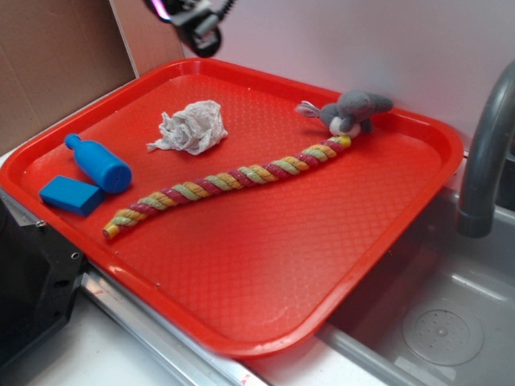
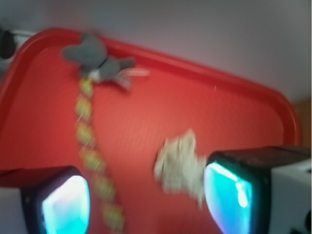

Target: Grab the gray animal.

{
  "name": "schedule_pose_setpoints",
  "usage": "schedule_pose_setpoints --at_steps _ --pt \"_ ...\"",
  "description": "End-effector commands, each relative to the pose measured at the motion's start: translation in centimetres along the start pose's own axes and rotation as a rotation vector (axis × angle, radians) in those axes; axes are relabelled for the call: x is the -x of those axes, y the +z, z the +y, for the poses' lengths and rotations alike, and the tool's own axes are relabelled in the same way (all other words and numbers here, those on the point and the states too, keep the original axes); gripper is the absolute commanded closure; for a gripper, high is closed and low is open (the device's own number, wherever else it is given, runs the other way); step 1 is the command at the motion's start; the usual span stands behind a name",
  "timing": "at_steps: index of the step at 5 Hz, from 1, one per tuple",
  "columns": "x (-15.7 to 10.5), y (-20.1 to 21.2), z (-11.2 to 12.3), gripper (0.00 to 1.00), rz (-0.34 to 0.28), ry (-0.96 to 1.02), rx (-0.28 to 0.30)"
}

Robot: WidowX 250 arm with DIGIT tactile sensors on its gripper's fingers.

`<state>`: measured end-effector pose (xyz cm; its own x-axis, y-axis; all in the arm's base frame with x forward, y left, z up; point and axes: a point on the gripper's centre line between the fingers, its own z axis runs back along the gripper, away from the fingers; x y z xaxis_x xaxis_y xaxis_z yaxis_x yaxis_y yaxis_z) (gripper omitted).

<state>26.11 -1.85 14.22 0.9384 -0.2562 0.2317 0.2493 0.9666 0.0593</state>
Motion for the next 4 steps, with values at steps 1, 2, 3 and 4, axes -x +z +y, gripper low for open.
schedule_pose_setpoints --at_steps 1,2,3,4 --pt "-1.6 1.5 -0.1 0.00 -0.058 -0.012 -0.013" --pt "-1.6 1.5 -0.1 0.00 -0.058 -0.012 -0.013" --pt "-4.3 -1.9 -2.6 0.00 -0.025 -0.226 -0.051" --pt "-5.0 -2.8 -5.0 0.00 -0.087 -0.290 -0.050"
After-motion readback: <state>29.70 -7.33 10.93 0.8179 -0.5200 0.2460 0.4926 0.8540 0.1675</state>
